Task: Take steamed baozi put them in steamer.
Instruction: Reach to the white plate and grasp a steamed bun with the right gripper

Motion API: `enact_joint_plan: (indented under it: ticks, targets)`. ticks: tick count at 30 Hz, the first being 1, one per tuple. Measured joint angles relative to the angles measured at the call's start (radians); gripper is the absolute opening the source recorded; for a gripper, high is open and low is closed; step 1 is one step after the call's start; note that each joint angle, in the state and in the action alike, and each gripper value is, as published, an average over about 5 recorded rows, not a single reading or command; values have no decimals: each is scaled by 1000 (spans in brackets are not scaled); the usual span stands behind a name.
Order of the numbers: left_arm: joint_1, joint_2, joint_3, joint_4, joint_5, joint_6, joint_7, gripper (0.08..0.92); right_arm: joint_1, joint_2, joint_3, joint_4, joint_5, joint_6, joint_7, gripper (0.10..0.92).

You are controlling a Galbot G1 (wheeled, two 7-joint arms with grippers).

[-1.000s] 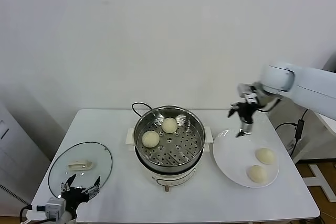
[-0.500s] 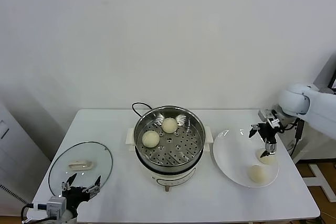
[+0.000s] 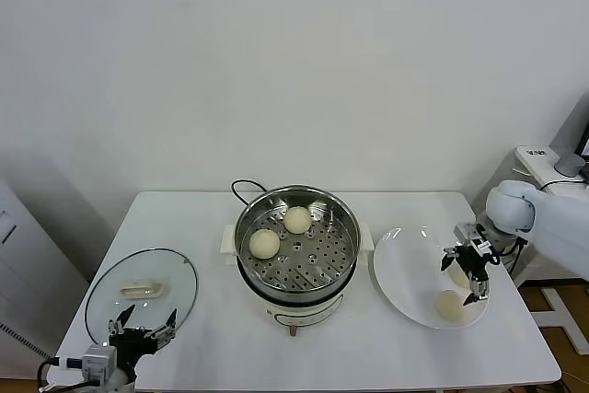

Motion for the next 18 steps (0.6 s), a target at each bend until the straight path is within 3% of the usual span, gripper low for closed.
enact_joint_plan:
  ticks: [10, 18]
  targets:
    - [-1, 0, 1, 0, 1, 0, 0, 823, -88, 14, 67, -33, -41, 12, -1, 795]
    - [3, -1, 0, -5, 4, 1, 0, 823, -140, 26, 120, -55, -59, 9, -6, 619]
